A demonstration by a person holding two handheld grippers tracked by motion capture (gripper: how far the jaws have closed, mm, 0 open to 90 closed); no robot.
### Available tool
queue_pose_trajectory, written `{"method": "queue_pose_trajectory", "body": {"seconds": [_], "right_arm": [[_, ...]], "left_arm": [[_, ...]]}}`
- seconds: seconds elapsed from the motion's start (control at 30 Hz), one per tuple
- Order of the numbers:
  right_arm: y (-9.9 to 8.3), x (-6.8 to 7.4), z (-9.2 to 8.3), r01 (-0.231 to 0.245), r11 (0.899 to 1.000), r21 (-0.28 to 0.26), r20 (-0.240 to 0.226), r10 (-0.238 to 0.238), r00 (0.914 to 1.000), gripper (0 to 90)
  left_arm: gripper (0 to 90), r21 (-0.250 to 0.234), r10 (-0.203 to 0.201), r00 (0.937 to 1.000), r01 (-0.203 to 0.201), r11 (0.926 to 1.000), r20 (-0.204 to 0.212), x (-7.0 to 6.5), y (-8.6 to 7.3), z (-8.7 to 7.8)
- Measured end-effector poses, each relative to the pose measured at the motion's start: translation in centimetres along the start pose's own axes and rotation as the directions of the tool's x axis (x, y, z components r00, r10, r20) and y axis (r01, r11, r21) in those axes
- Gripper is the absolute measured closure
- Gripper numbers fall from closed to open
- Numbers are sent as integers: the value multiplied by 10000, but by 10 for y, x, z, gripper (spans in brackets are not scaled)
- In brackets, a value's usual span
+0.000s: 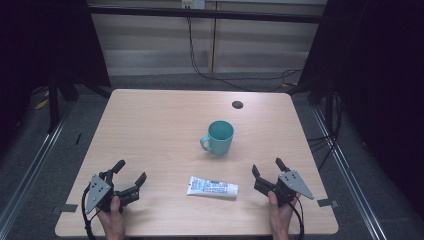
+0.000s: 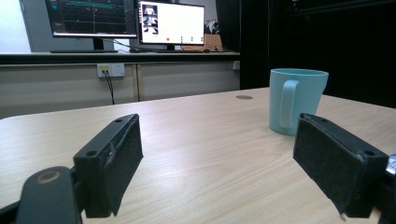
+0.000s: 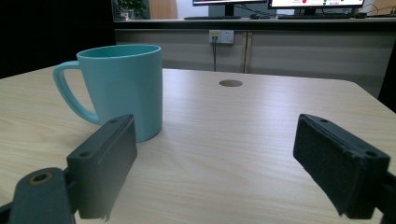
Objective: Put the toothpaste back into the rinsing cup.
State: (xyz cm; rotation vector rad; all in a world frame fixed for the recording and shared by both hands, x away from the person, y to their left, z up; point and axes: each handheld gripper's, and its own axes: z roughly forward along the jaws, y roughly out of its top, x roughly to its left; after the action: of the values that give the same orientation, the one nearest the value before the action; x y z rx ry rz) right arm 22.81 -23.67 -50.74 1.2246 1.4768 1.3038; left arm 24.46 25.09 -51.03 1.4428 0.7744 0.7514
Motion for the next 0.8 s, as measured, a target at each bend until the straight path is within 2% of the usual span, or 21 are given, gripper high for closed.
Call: {"method": "queue_pose_trajectory", "body": {"seconds": [0.17, 0.47, 0.6, 0.63, 0.67, 0.7, 0.73, 0.77, 0.8], "right_arm": [[0, 0, 0, 33, 10000, 48, -1, -33, 10000, 131], [1, -2, 2, -286, 9988, 385, 302, 274, 9992, 158], [1, -3, 0, -268, 9992, 309, -10, 269, 9996, 196], [2, -2, 1, -243, 9983, 523, 67, 240, 9997, 224], [2, -2, 1, -243, 9983, 523, 67, 240, 9997, 224], [3, -1, 3, -223, 9962, 842, 154, 211, 9997, 245], [3, -1, 3, -223, 9962, 842, 154, 211, 9997, 245], [5, -2, 4, -496, 9935, 1022, -35, 503, 9987, 245], [5, -2, 4, -496, 9935, 1022, -35, 503, 9987, 245]], "left_arm": [[156, 1, -3, 10000, 3, 10000, 1, 0, 0, 0], [156, 12, 4, 10000, -4, 10000, 1, 0, 0, 0], [156, 1, 7, 10000, -7, 10000, -15, 0, 0, 0], [155, -5, 70, 10000, -70, 10000, -12, 1, 0, 0], [156, -5, 70, 10000, -70, 10000, -12, 1, 0, 0], [155, 6, 25, 10000, -25, 10000, -3, 1, 0, 0], [155, 6, 25, 10000, -25, 10000, -3, 1, 0, 0], [156, -38, -63, 10000, 63, 10000, -31, 0, 0, 1], [156, -38, -63, 10000, 63, 10000, -31, 0, 0, 1]]}}
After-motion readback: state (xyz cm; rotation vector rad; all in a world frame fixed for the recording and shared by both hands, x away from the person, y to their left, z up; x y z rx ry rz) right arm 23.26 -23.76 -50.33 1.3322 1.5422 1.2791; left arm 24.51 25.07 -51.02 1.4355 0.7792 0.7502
